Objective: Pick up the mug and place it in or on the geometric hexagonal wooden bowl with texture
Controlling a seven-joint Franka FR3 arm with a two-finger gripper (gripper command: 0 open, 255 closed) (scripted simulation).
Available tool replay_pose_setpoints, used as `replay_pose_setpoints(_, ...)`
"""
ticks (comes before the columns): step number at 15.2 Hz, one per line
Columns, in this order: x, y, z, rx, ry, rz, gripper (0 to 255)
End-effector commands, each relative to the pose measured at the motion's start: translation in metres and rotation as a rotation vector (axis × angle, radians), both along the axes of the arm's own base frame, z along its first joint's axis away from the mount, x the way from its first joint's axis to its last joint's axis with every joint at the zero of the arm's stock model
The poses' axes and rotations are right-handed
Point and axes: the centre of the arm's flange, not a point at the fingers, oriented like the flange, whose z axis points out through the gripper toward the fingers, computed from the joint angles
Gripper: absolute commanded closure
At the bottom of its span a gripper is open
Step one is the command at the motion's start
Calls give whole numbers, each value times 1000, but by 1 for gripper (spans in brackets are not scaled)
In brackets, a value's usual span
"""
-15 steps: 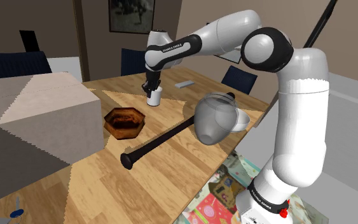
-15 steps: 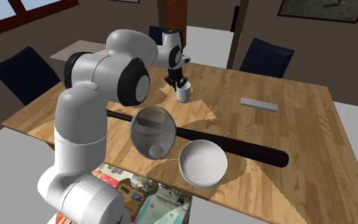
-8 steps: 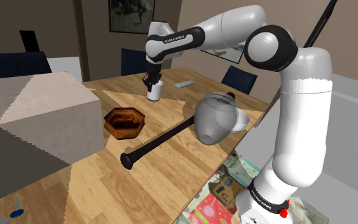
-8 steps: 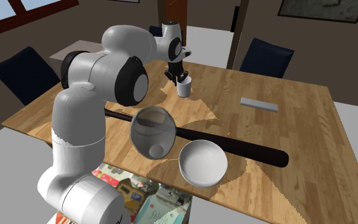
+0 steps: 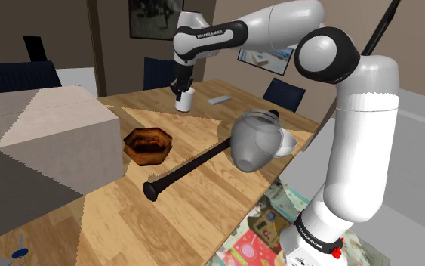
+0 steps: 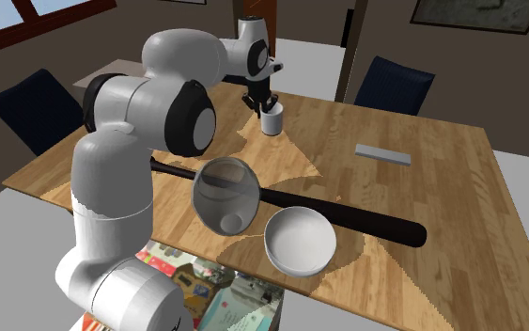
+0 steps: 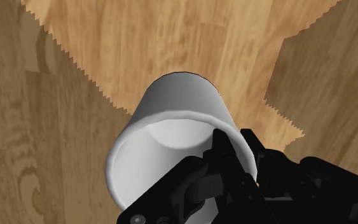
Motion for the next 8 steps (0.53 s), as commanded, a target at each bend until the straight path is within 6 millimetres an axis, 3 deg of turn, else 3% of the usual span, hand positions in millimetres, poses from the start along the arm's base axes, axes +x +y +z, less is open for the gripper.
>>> replay_pose_setpoints(1, 0, 0, 11, 0, 0, 0, 255)
replay_pose_setpoints(8, 0, 0, 47, 0, 0, 0, 255)
